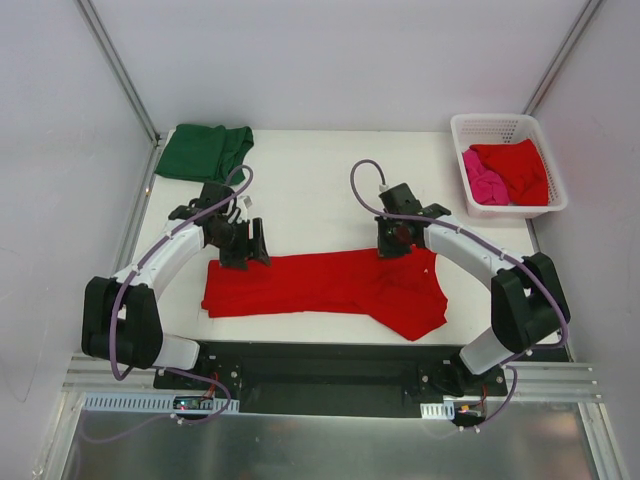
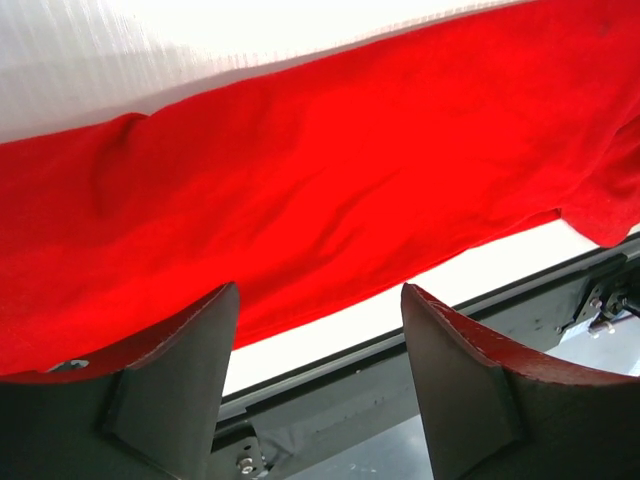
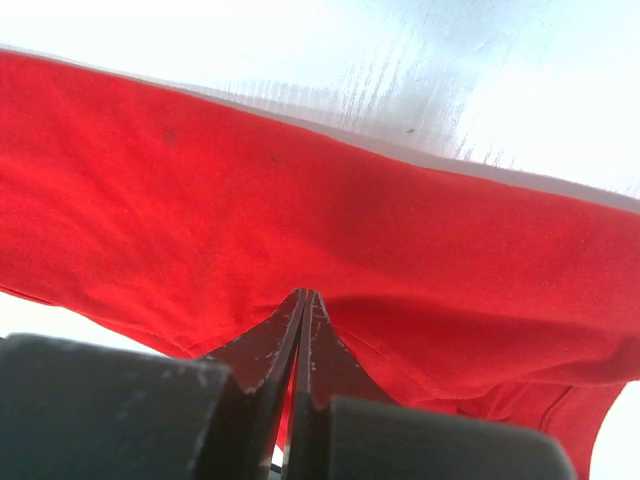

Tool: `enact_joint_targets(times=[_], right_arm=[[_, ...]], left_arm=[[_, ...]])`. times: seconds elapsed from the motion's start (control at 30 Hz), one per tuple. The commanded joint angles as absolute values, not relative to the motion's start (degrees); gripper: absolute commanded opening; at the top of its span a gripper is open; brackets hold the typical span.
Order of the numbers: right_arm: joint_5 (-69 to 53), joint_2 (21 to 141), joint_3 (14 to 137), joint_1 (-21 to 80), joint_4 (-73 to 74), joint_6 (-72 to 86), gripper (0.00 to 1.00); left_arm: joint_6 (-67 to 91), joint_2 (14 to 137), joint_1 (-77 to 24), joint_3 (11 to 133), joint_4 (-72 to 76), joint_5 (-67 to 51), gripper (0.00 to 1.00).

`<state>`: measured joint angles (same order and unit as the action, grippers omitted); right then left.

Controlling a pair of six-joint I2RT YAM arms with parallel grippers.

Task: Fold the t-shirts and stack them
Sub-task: Fold the tshirt

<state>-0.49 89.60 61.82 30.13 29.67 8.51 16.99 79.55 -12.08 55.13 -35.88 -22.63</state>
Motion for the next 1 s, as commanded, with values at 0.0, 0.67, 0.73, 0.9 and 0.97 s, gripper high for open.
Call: enact_joint_targets(times=[0.0, 0.67, 0.73, 0.9, 0.97], right_arm=[[-0.8, 89.3, 64.3, 30.5, 30.5, 7.3, 0.01], [-0.8, 92.3, 64.6, 31.9, 34.8, 7.6, 0.01], [-0.4, 93.6, 65.6, 32.0, 35.2, 7.3, 0.01], [-0.4, 96.7, 67.7, 32.1, 36.6, 6.5, 0.01], [-0.4, 98.4, 68.6, 32.0, 37.0, 6.1, 0.01]], left_arm=[[18.0, 78.2, -12.7, 54.4, -37.2, -24.7, 0.68], [17.9, 81.2, -12.8, 53.7, -43.0, -20.8, 0.0], [17.8, 83.1, -12.8, 54.8, -43.0, -20.1, 0.0], [17.0, 86.7, -12.8, 57.2, -43.2, -19.4, 0.0], [16.6, 88.8, -12.8, 57.8, -43.3, -18.6, 0.0]])
